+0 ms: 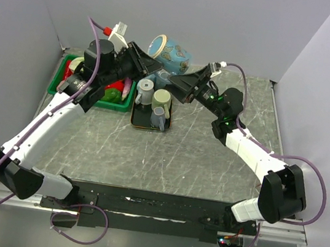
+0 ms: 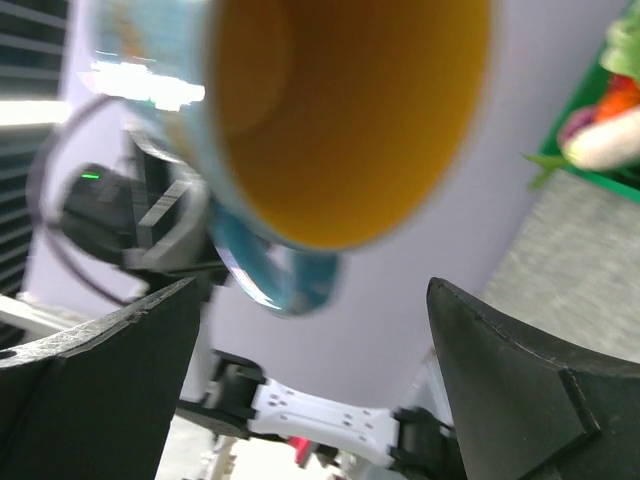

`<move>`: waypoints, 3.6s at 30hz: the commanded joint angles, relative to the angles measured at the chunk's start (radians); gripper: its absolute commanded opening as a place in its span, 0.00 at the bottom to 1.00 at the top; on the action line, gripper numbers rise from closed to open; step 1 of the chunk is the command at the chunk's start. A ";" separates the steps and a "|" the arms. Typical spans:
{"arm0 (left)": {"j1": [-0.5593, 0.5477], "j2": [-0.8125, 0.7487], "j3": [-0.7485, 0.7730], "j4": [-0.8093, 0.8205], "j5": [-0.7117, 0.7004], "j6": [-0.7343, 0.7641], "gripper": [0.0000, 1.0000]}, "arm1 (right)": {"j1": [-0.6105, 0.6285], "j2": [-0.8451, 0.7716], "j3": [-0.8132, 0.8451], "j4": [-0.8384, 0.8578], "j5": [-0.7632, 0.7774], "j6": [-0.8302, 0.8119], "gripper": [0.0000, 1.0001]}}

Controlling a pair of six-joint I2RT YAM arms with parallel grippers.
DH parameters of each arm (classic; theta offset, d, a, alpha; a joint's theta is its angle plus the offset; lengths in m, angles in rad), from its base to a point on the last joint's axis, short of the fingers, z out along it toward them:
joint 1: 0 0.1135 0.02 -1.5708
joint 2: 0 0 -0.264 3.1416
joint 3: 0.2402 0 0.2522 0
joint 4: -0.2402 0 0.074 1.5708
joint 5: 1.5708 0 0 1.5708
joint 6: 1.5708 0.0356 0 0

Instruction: Turn the mug right side up

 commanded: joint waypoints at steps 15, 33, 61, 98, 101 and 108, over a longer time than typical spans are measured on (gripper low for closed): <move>0.000 -0.111 -0.131 0.435 0.093 -0.108 0.01 | 0.033 0.050 0.029 0.346 0.110 0.162 1.00; 0.000 -0.110 -0.154 0.466 0.121 -0.079 0.01 | 0.041 0.069 0.124 0.197 0.053 0.102 0.00; 0.002 -0.073 -0.057 -0.058 -0.157 0.231 0.96 | -0.068 -0.142 0.377 -0.574 0.406 -0.536 0.00; 0.054 -0.002 -0.036 -0.150 -0.195 0.353 0.96 | -0.085 0.525 0.627 -0.654 0.782 -1.053 0.00; 0.066 0.007 -0.030 -0.150 -0.189 0.358 0.96 | -0.087 0.551 0.638 -0.665 0.788 -1.044 0.00; 0.077 0.024 -0.036 -0.141 -0.180 0.352 0.96 | -0.084 0.591 0.646 -0.697 0.834 -1.025 0.00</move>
